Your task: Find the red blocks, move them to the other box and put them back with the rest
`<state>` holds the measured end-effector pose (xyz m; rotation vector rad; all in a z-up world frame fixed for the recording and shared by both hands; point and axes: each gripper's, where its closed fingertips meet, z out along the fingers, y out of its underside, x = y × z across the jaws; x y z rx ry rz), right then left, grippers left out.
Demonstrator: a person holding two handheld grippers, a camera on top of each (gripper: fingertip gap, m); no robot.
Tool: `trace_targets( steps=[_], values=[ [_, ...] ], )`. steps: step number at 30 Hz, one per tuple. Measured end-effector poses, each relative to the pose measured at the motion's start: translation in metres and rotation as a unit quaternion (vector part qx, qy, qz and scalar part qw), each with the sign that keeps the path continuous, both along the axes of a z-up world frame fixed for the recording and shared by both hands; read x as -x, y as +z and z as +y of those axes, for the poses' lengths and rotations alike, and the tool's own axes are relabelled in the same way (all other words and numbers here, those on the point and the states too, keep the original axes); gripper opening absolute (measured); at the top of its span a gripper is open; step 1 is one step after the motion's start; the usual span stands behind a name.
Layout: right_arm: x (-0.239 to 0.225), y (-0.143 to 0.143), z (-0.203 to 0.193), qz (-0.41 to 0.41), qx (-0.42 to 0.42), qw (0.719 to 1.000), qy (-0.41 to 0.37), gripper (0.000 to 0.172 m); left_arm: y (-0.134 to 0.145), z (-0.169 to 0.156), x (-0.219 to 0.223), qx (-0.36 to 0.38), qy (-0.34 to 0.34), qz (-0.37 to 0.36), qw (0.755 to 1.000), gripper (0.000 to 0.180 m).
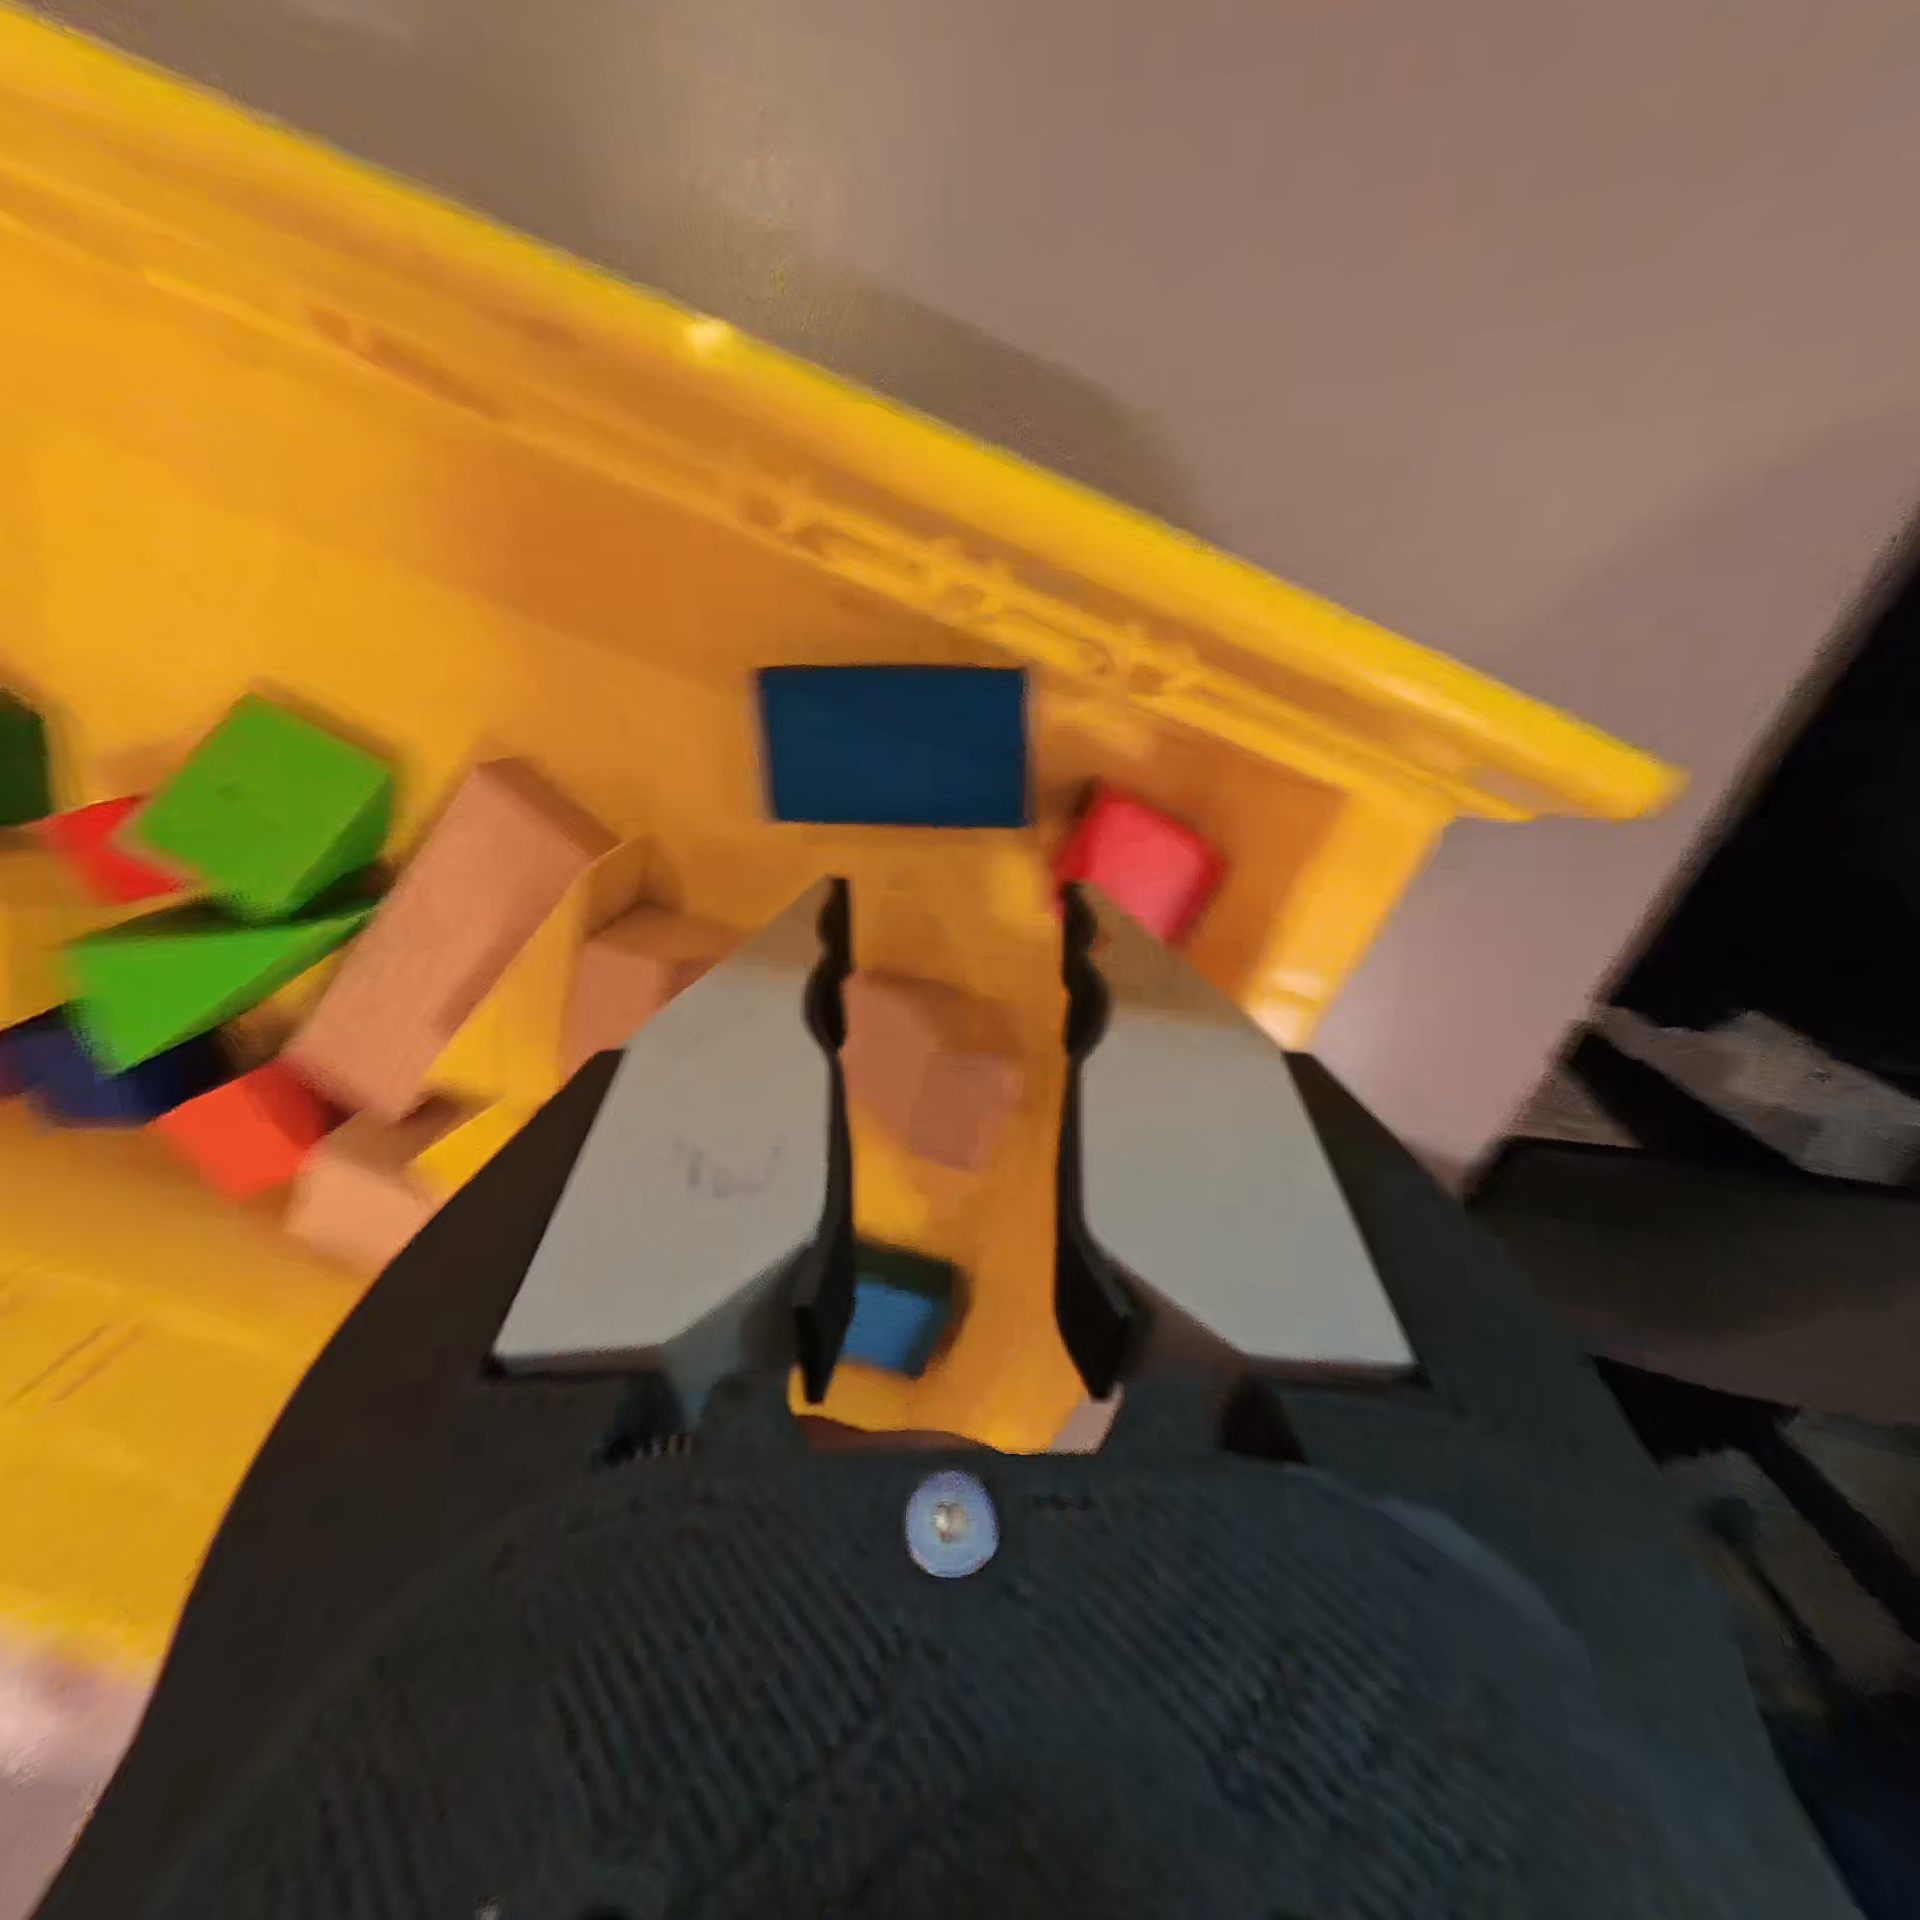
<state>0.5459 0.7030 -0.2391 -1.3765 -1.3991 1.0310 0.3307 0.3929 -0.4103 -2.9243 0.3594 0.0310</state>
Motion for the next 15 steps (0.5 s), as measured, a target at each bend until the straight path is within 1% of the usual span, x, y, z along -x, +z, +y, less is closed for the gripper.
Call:
trace_targets(
  steps=[1, 2, 3, 4, 5, 6, 8, 10, 11, 14, 15],
  values=[
    [0.0, 0.0, 0.001, -0.001, -0.001, 1.0, -0.001, 0.052, 0.003, -0.002, 0.024, 0.008, 0.012, 0.073, 0.997, 0.022],
    [-0.001, 0.0, 0.002, -0.001, -0.002, 1.0, -0.003, 0.052, 0.004, -0.007, 0.041, 0.021, 0.019, 0.121, 0.992, 0.023],
    [-0.002, 0.001, 0.002, 0.0, -0.002, 1.0, -0.003, 0.052, 0.002, -0.011, 0.04, 0.028, 0.02, 0.111, 0.993, 0.026],
    [-0.003, 0.002, 0.003, 0.003, -0.001, 1.0, -0.003, 0.052, 0.0, -0.011, 0.029, 0.023, 0.017, 0.071, 0.997, 0.029],
    [-0.004, 0.003, 0.003, 0.005, 0.001, 1.0, -0.003, 0.052, 0.001, -0.008, 0.019, 0.006, 0.014, 0.039, 0.999, 0.03],
    [-0.004, 0.004, 0.003, 0.007, 0.002, 1.0, -0.002, 0.052, 0.005, -0.003, 0.013, -0.016, 0.021, 0.022, 0.999, 0.032],
    [-0.005, 0.005, 0.003, 0.008, 0.001, 1.0, -0.004, 0.052, 0.013, 0.006, 0.004, -0.048, 0.049, -0.015, 0.998, 0.039],
    [-0.004, 0.005, 0.002, 0.008, 0.002, 1.0, -0.002, 0.052, 0.018, 0.01, -0.01, -0.062, 0.062, -0.056, 0.995, 0.044],
    [-0.003, 0.004, 0.001, 0.006, 0.001, 1.0, 0.0, 0.052, 0.017, 0.009, -0.013, -0.056, 0.069, -0.064, 0.994, 0.054],
    [-0.001, 0.003, -0.004, 0.0, -0.007, 1.0, 0.004, 0.052, 0.001, 0.006, -0.004, -0.024, 0.119, -0.026, 0.992, 0.064],
    [-0.001, 0.002, -0.005, -0.001, -0.01, 1.0, 0.004, 0.052, -0.002, 0.009, -0.007, -0.027, 0.14, -0.04, 0.989, 0.067]
  ],
)
